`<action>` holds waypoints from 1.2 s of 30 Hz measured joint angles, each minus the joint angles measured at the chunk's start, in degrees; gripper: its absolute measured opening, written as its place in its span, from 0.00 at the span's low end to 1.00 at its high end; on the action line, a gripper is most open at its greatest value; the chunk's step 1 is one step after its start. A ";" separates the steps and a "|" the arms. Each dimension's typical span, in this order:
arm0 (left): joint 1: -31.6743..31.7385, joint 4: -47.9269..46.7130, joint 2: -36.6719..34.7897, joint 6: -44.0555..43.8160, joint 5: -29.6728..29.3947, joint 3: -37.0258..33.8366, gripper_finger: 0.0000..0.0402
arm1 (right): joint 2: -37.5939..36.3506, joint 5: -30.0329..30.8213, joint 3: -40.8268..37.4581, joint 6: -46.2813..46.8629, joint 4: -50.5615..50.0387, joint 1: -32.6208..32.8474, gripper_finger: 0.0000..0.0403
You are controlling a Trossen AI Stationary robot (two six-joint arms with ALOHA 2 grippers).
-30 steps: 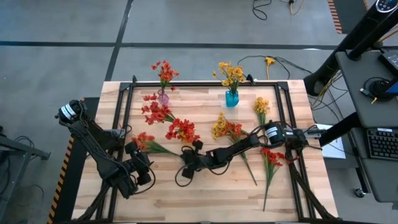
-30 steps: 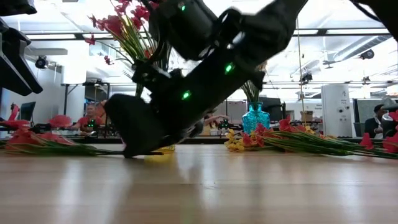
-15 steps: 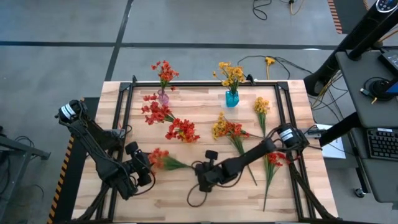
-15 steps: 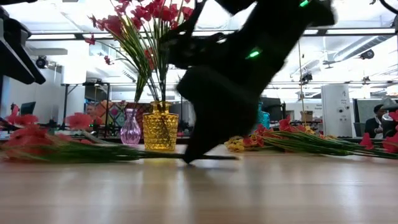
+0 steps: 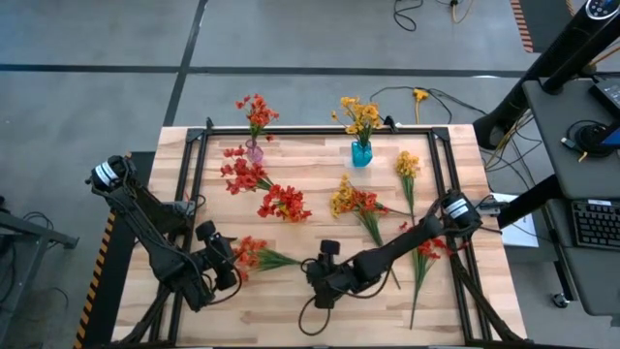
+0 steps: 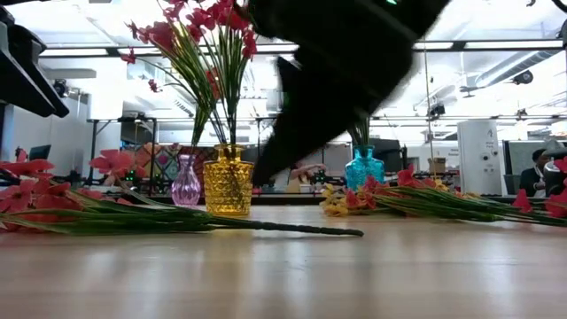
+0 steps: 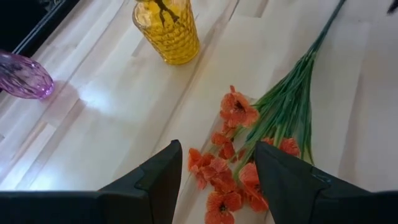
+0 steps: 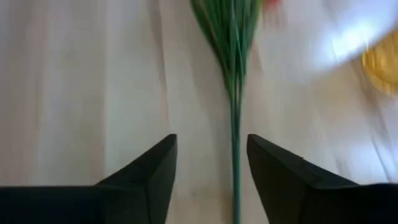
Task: Sort flowers into vase by color
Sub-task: Put the left orange flower into the pink vase
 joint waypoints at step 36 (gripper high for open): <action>-0.48 1.00 0.00 1.55 -12.34 5.33 0.46 | 6.06 -4.30 0.10 -1.03 6.22 -3.51 0.06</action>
